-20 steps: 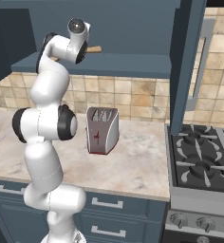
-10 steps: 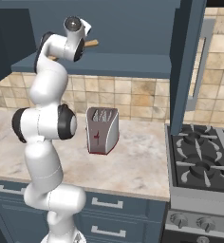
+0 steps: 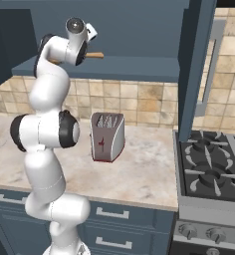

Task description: Organize the utensils by type. Pick up the wooden spoons from the counter and place them in the open cabinet. Then pick up the metallic utensils from the counter and place them in the open drawer.

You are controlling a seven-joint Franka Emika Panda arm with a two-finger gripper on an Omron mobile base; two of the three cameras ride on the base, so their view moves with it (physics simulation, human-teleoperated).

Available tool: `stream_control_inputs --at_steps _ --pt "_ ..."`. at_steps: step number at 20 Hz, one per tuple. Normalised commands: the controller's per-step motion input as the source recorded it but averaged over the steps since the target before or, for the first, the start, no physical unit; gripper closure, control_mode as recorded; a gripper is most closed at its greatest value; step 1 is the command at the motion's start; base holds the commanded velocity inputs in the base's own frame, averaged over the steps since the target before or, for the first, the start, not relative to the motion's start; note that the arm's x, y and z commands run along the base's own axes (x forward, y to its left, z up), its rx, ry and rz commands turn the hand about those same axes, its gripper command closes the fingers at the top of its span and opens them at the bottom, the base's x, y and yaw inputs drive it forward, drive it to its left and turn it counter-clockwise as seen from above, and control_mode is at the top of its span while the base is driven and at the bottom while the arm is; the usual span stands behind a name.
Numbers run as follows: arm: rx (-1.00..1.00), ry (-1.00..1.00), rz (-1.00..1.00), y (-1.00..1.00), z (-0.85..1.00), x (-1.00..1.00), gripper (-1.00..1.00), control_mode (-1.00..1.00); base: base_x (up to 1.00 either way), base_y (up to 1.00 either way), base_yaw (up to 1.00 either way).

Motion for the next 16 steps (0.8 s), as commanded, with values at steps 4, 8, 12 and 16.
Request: stream_control_inputs --at_steps 4,8,12,16 --pt "0.25 0.00 -0.08 0.00 0.00 -0.23 -1.00 -1.00 0.00 0.00 0.00" --pt "0.22 0.00 -0.07 -0.01 0.00 -0.44 -1.00 -1.00 0.00 0.00 0.00" --pt "0.13 -0.01 -0.09 -0.03 -0.06 -0.63 -1.00 -1.00 0.00 0.00 0.00" --pt "0.09 -0.08 -0.10 -0.03 -0.01 -0.78 -1.00 -1.00 0.00 0.00 0.00"
